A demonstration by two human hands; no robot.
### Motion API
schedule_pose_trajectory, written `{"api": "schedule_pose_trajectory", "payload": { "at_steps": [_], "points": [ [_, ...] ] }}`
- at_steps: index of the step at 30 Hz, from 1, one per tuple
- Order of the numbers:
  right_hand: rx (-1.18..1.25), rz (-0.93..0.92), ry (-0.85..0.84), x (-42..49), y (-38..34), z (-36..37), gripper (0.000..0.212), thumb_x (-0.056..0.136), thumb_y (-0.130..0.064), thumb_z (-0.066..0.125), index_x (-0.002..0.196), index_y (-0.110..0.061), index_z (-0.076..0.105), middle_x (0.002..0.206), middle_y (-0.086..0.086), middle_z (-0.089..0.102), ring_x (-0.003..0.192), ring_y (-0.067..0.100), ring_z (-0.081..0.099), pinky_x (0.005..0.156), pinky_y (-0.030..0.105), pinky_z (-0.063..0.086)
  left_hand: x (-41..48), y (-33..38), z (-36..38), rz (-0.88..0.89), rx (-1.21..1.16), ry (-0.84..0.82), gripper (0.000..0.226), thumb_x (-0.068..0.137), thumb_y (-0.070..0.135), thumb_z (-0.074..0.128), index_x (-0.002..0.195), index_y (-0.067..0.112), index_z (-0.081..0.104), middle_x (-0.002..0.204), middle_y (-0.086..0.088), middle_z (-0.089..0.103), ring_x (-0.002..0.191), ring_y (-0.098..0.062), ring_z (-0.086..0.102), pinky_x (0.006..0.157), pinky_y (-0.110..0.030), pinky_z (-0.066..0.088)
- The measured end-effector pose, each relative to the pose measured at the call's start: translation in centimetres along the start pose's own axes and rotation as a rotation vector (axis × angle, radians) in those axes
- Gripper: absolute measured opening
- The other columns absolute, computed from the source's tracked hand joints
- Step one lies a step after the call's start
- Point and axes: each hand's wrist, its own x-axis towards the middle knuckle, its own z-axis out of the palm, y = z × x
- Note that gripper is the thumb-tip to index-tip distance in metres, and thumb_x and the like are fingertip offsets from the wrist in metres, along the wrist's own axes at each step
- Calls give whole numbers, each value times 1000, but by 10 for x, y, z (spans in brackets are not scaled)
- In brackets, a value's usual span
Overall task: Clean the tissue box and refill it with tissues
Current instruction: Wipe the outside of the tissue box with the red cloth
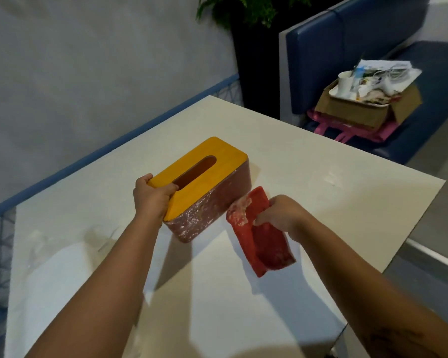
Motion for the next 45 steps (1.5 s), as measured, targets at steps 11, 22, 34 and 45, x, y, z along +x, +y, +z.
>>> {"api": "schedule_pose_trajectory", "payload": {
  "at_steps": [11,22,34,45],
  "points": [
    [791,-187,239,-2,16,8,40,83,-4,63,116,-17,44,107,10,61,94,30,62,80,46,54,7,-5,1,17,27,-22,72,79,23,73,139,19,34,139,-13,41,119,-34,50,94,-46,46],
    [487,-624,363,-1,-6,74,55,79,7,52,124,-24,53,97,-3,63,78,2,59,64,11,46,10,-9,1,28,36,-32,70,78,23,73,137,20,35,136,-13,42,114,-33,51,93,-45,48],
    [347,-754,73,-25,-2,109,53,83,-6,50,133,-22,49,117,-2,62,105,9,57,85,14,47,7,-7,3,14,38,-6,72,77,25,74,138,21,35,135,-12,42,113,-31,53,91,-47,50],
    [879,-482,262,-22,-11,25,45,78,16,43,88,-26,57,78,3,61,63,19,59,55,30,52,7,-8,1,17,27,-34,71,80,27,73,139,22,33,138,-11,42,117,-35,51,96,-52,47]
  ]
}}
